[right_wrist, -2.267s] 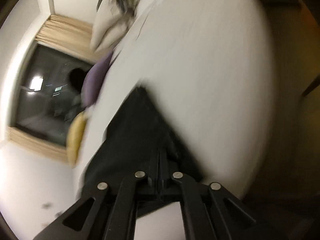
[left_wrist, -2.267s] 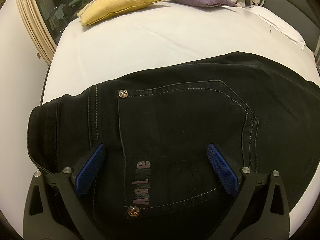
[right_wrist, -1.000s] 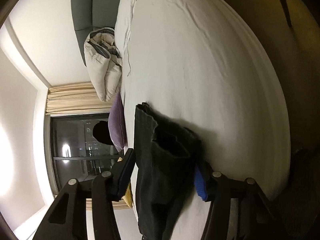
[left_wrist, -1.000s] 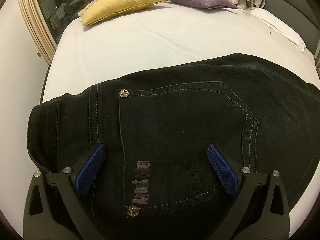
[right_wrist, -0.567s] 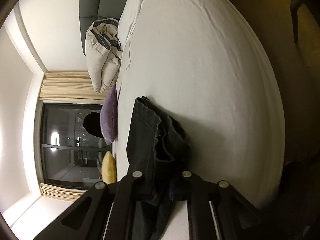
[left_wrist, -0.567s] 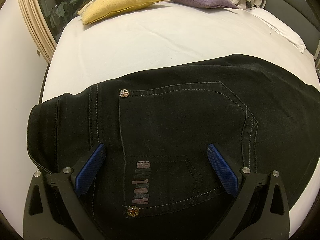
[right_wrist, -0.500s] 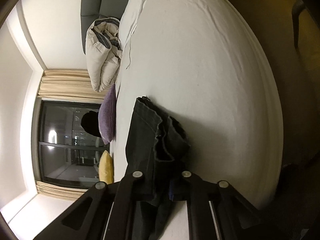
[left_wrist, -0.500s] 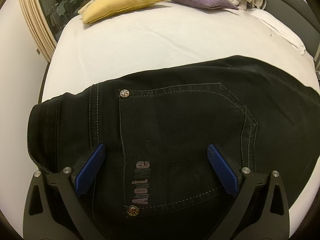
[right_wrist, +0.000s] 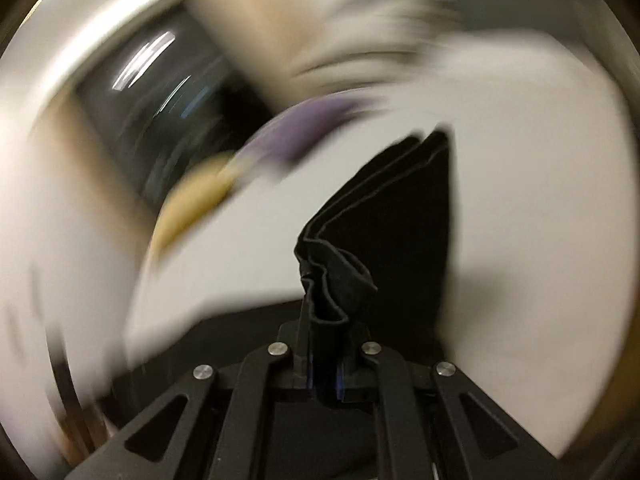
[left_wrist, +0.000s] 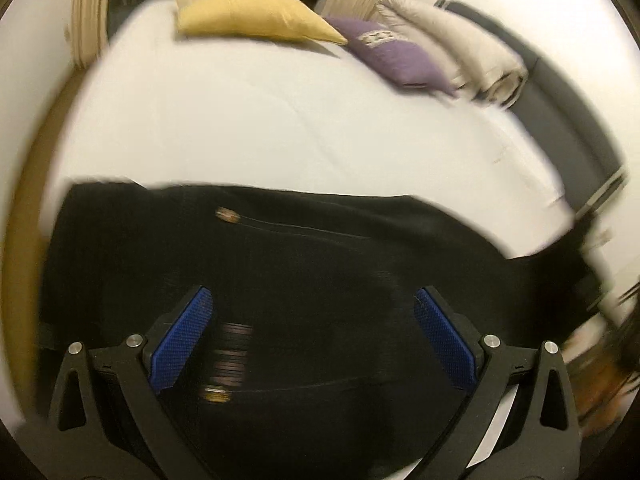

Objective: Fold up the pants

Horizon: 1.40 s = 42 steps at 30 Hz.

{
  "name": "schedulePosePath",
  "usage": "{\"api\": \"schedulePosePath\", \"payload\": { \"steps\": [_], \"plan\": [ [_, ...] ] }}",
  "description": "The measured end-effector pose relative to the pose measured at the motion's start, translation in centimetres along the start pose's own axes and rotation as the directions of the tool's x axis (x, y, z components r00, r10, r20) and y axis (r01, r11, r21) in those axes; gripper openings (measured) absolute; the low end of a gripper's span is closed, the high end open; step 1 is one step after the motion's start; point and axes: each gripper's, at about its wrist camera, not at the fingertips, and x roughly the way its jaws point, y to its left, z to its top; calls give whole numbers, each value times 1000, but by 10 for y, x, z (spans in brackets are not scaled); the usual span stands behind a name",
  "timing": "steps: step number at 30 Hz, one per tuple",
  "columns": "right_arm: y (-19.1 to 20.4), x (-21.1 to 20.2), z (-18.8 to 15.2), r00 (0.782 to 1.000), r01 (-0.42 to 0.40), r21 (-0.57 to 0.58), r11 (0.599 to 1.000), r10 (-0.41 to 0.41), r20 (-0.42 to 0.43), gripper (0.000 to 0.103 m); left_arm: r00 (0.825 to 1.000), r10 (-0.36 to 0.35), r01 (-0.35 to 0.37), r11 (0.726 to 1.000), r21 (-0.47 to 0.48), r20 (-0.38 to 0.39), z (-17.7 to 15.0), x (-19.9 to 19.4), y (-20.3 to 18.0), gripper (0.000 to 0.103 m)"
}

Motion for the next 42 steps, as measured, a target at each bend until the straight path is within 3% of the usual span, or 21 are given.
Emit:
{"api": "schedulePosePath", "payload": {
  "steps": [1, 3, 6, 9, 15, 18, 22, 23, 24, 25, 26, 29, 37, 40, 42],
  "plan": [
    [29, 18, -7, 998, -21, -87, 996, 16, -56, 8, 998, -69, 68, 997, -47, -14, 2, 4, 1, 103],
    [58, 53, -25, 987, -69, -96, 993, 54, -149, 8, 984, -168, 160, 977, -141, -51, 2, 15, 0, 103],
    [69, 76, -41, 976, -89, -80, 993, 71, -204, 8, 957, -264, 240, 954, -182, -122, -1, 36, -17, 103],
    [70, 77, -45, 978, -84, -109, 990, 61, -201, 8, 925, -338, 299, 929, -217, -172, 0, 60, -35, 103],
    [69, 69, -50, 984, -103, -131, 986, 81, -161, 8, 884, -385, 338, 918, -206, -266, 5, 101, -83, 103],
    [73, 65, -56, 985, -112, -160, 981, 88, -145, 8, 889, -334, 299, 941, -158, -314, 7, 114, -102, 103],
    [79, 59, -60, 985, -132, -187, 973, 109, -132, 8, 883, -341, 308, 939, -151, -322, 8, 124, -118, 101],
    [82, 60, -62, 985, -133, -196, 972, 107, -134, 8, 885, -339, 305, 940, -151, -318, 9, 126, -120, 92],
    [83, 60, -63, 985, -132, -201, 971, 106, -136, 9, 886, -334, 301, 942, -148, -323, 9, 128, -123, 69],
    [85, 60, -65, 984, -136, -203, 970, 109, -138, 9, 882, -332, 297, 943, -152, -336, 9, 132, -126, 54],
    [86, 60, -65, 984, -138, -204, 969, 111, -138, 9, 876, -333, 296, 942, -158, -347, 11, 135, -128, 26],
    [93, 58, -66, 986, -130, -220, 967, 102, -133, 9, 878, -327, 296, 945, -141, -349, 3, 138, -127, 13],
    [119, 58, -62, 988, -130, -294, 947, 100, -115, 10, 895, -322, 310, 947, -87, -308, 17, 107, -104, 12],
    [122, 83, -76, 974, -153, -287, 946, 95, -208, 20, 891, -283, 264, 959, -102, -355, 6, 122, -86, 12],
    [121, 94, -87, 953, -172, -257, 951, 94, -289, 27, 882, -316, 287, 948, -135, -348, -1, 123, -78, 13]
  ]
}}
